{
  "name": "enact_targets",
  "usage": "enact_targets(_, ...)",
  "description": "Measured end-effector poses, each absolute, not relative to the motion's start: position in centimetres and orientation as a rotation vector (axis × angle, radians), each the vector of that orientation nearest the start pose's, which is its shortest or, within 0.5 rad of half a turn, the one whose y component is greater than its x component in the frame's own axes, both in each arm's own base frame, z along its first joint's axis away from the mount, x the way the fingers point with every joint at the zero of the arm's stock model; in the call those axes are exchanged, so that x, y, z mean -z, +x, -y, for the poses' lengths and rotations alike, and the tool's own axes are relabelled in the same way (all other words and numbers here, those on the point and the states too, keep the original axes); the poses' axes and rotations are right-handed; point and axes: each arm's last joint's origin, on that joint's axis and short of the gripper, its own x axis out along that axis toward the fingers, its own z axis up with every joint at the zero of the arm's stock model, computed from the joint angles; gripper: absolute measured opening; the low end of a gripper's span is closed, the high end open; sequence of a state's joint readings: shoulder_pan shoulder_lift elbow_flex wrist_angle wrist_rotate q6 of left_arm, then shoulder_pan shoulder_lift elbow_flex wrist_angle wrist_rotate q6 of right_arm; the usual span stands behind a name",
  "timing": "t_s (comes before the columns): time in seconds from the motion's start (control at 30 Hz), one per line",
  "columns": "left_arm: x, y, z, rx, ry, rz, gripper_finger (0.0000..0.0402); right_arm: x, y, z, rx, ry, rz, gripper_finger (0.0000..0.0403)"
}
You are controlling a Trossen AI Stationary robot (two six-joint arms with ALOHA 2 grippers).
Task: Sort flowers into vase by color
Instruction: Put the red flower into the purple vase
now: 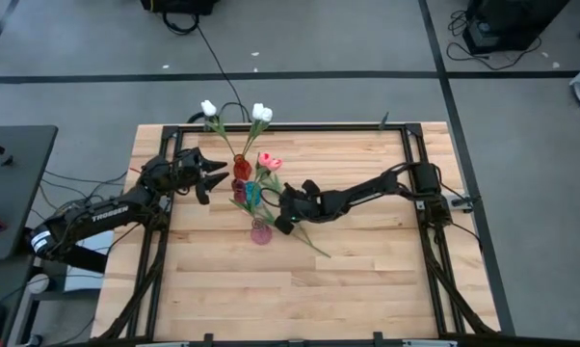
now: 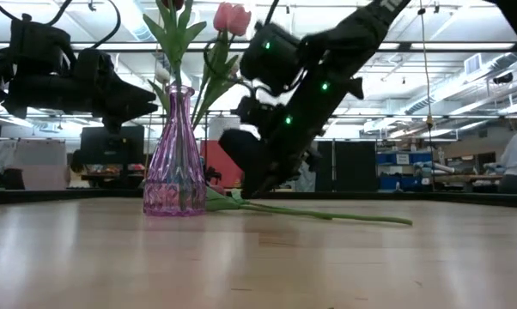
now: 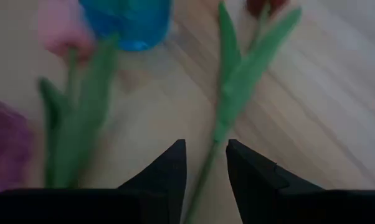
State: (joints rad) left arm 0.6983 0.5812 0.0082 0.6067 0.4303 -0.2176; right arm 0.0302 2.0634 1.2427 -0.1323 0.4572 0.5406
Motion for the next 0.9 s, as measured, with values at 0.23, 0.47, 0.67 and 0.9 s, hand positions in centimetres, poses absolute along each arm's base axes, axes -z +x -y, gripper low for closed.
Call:
enact_targets(0.23,-16.9,10.9,-7.6,-0.273,-0.194,0.051,0.0187,-11.1,41.1,1.7,0.613,0.332,-0.837,0.0105)
enact_targets(0.47,-16.7,10.9,-7.6,-0.283,-0.179,0.038,0.0187,-10.9,40.8,2.0,0.619,0.327,-0.873,0.0019)
enact_targets(0.67,-16.5,10.9,-7.6,-0.286,-0.189,0.019,0.0187,-11.0,40.4,2.0,0.662,0.306,-0.9,0.0011)
enact_targets(0.9,-16.4,10.9,-7.6,-0.287,-0.193,0.011,0.0187,-12.8,38.8,2.1,0.707,0.271,-0.977,0.0005)
